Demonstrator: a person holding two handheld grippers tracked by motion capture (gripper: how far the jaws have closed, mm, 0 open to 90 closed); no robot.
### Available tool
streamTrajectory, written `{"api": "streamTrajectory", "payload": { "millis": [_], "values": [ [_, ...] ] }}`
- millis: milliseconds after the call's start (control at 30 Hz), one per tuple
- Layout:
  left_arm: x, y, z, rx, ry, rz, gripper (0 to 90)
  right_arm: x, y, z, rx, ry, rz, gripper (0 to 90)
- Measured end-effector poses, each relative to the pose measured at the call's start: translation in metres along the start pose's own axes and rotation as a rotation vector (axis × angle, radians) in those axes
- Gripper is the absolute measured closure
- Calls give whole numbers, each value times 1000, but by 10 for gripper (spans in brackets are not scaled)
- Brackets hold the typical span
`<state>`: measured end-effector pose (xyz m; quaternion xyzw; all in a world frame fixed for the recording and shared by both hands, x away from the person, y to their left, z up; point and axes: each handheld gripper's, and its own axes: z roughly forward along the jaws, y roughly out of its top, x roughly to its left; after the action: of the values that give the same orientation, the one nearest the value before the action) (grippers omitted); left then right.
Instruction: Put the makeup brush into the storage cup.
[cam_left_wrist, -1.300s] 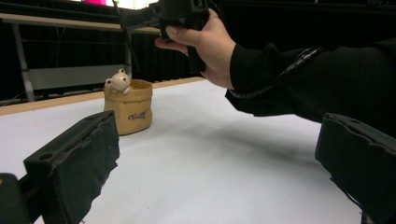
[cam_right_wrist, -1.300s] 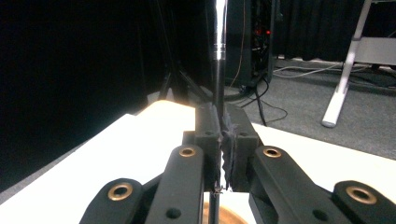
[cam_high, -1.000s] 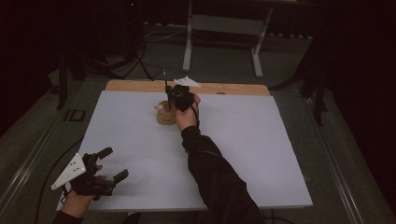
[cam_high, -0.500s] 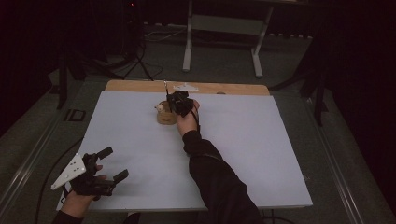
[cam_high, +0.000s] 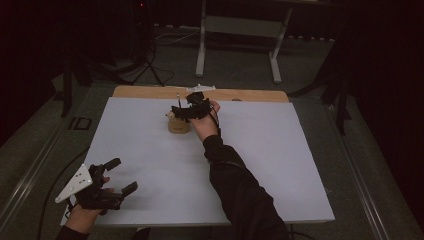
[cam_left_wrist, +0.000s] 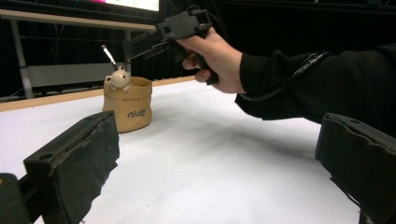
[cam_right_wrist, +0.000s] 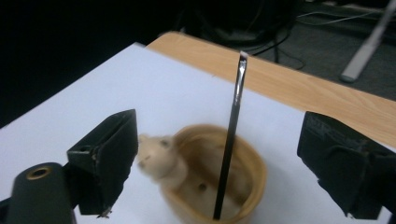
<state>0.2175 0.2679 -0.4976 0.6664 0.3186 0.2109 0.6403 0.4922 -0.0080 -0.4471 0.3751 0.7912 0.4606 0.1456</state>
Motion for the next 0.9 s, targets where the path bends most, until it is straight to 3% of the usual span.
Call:
{"api": "streamTrajectory", "payload": {
  "millis": [133,400,767,900],
  "values": [
    [0,0,0,1,0,0,3,6,3,-6,22,-12,-20,94],
    [-1,0,1,1,-2,5,3,10,9,-29,-11,31,14,94],
    [-3,1,2,6,-2,11,3,9,7,-59,-27,85,21,94],
    [-3,1,2,7,3,11,3,10,6,-69,-23,99,0,94]
  ]
}}
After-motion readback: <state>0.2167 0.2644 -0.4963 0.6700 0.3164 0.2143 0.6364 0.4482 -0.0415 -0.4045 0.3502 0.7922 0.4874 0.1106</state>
